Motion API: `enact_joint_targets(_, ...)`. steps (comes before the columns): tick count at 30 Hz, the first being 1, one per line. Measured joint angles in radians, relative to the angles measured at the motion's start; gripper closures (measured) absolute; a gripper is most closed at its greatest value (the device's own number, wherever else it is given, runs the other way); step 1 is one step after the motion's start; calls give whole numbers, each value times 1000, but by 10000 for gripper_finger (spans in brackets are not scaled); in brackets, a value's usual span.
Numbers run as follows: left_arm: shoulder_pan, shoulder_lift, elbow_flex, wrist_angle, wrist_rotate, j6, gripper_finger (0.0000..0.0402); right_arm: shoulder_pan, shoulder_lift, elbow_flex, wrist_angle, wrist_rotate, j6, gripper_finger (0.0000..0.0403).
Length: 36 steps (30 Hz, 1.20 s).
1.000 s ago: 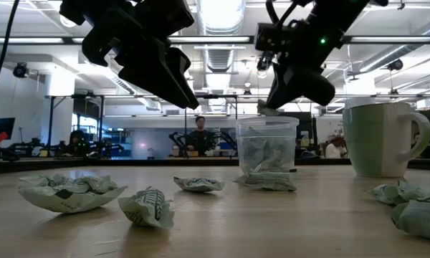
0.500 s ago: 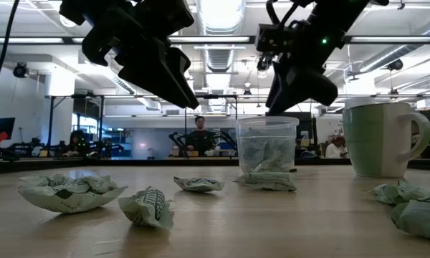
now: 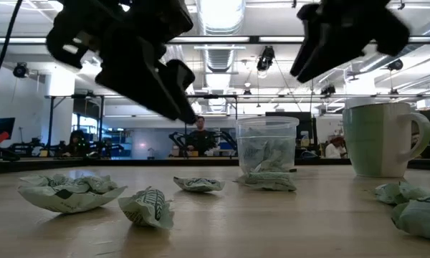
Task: Pick and place Stevia / Truvia into bins
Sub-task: Put the green stevia packet into the transparent container
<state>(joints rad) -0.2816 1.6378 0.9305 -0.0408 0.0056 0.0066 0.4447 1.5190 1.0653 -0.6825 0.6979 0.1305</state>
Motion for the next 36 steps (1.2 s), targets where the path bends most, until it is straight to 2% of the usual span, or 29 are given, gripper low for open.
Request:
enact_joint_targets(9,-7,136,2,82,4,29,235,117,-7,-4,8,1,6,257)
enact_joint_targets(19,-7,186,2,85,4,28,242,149,-7,-4,7,8,53,271)
enact_joint_targets(24,-7,197,2,88,8,26,280,149,-7,-6,7,8,56,277)
enact_joint_targets(33,-7,196,3,89,3,31,383,149,-7,-15,7,8,68,288)
enact_joint_targets(36,-7,196,3,89,-7,34,396,149,-7,-27,7,8,78,291)
